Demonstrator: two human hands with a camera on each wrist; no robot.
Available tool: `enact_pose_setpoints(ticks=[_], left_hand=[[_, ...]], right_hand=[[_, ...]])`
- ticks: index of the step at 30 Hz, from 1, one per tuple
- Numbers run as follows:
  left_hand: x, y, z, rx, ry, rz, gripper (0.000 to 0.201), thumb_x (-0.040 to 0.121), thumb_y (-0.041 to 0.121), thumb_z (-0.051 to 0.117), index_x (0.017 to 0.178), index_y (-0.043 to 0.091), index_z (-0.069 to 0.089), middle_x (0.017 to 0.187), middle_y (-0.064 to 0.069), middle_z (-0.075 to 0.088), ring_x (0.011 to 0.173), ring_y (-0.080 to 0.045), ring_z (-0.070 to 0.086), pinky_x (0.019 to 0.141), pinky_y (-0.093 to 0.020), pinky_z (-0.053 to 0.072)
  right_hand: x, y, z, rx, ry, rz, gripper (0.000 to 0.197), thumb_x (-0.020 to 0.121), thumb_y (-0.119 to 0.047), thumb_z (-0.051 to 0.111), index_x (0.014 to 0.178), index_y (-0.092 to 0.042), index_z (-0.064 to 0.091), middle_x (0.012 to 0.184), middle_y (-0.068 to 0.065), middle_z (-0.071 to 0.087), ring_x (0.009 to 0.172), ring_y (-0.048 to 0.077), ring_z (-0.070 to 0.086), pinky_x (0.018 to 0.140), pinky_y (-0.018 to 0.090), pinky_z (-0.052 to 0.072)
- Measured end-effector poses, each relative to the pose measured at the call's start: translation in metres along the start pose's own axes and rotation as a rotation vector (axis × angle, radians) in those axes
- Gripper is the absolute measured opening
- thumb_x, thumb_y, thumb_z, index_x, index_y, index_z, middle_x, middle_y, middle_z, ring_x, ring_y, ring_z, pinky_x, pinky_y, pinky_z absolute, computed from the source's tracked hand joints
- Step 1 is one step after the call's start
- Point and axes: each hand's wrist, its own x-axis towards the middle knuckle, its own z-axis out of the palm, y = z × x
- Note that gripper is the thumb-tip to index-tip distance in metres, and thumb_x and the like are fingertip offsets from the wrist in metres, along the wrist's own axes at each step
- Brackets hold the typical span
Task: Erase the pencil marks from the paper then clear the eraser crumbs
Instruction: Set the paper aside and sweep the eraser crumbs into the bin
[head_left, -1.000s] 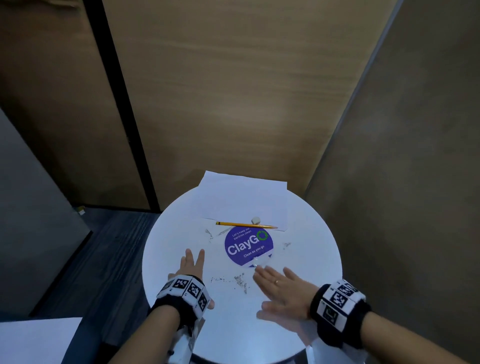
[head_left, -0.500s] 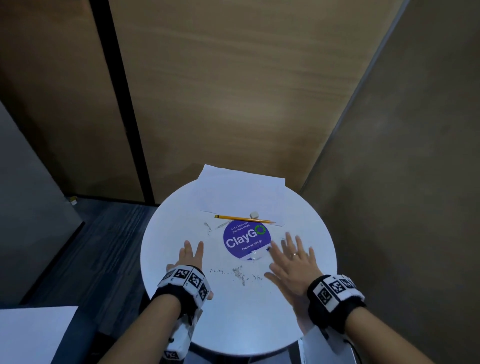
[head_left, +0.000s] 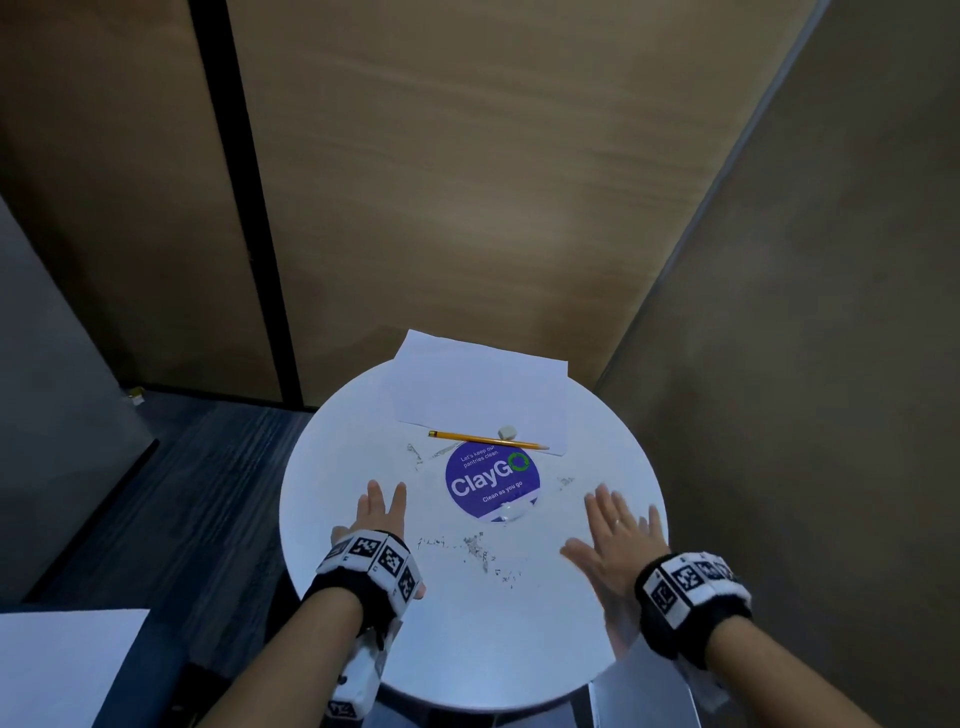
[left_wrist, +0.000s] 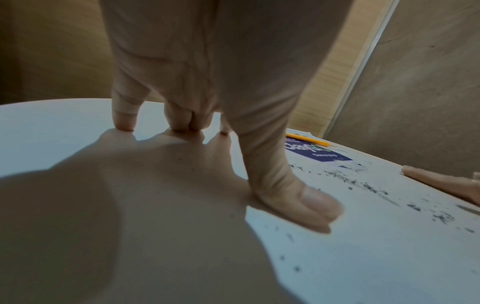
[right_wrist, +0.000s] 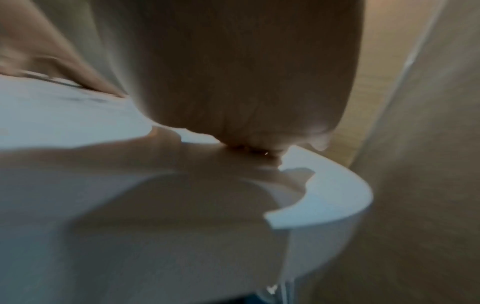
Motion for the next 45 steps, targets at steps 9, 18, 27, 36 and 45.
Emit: enact_pose_setpoints(ticks=[9, 18, 27, 36, 45], left_hand=[[0.005, -0.001, 0.003, 0.003, 0.010, 0.000, 0.129, 0.069, 0.040, 0.081, 0.149, 0.020, -0.019, 0.154, -0.017, -0.023, 0.146, -0.029, -0.007, 0.112, -0.053, 0.018], [0.003, -0.002, 0.002, 0.019, 0.013, 0.005, 0.128, 0.070, 0.040, 0.079, 0.149, 0.020, -0.019, 0.154, -0.017, -0.023, 0.146, -0.029, -0.006, 0.111, -0.052, 0.020], [0.003, -0.002, 0.001, 0.018, 0.009, 0.002, 0.129, 0.069, 0.040, 0.080, 0.149, 0.021, -0.020, 0.154, -0.016, -0.024, 0.146, -0.028, -0.007, 0.111, -0.051, 0.020], [0.000, 0.000, -0.002, 0.004, -0.016, 0.008, 0.128, 0.071, 0.038, 0.079, 0.148, 0.020, -0.021, 0.153, -0.016, -0.027, 0.146, -0.028, -0.008, 0.113, -0.051, 0.019], [0.005, -0.003, 0.002, -0.006, -0.009, 0.008, 0.128, 0.070, 0.036, 0.080, 0.148, 0.021, -0.021, 0.153, -0.015, -0.027, 0.146, -0.028, -0.011, 0.113, -0.052, 0.019]], right_hand=[[-0.029, -0.019, 0.034, -0.208, 0.302, -0.436, 0.075, 0.094, -0.062, 0.005, 0.148, -0.013, 0.025, 0.154, 0.003, 0.002, 0.143, 0.017, 0.016, 0.108, 0.052, 0.030], [-0.022, -0.006, 0.017, -0.023, -0.058, -0.347, 0.130, 0.046, -0.088, -0.019, 0.149, -0.010, -0.010, 0.149, -0.001, -0.027, 0.138, 0.012, -0.022, 0.116, 0.043, -0.005], [-0.024, -0.015, -0.002, 0.334, 0.390, -0.281, 0.038, 0.086, -0.038, 0.048, 0.094, -0.008, 0.071, 0.085, 0.005, 0.070, 0.083, 0.023, 0.061, 0.073, 0.020, 0.032], [0.024, 0.015, -0.015, 0.512, 0.367, -0.141, 0.039, 0.097, -0.023, 0.046, 0.134, -0.008, 0.048, 0.137, 0.009, 0.050, 0.132, 0.020, 0.041, 0.102, 0.022, 0.031], [0.063, 0.031, -0.020, 0.187, 0.002, 0.088, 0.082, 0.093, -0.063, 0.021, 0.150, -0.011, -0.008, 0.157, 0.005, -0.015, 0.146, 0.019, -0.008, 0.116, 0.050, -0.001]])
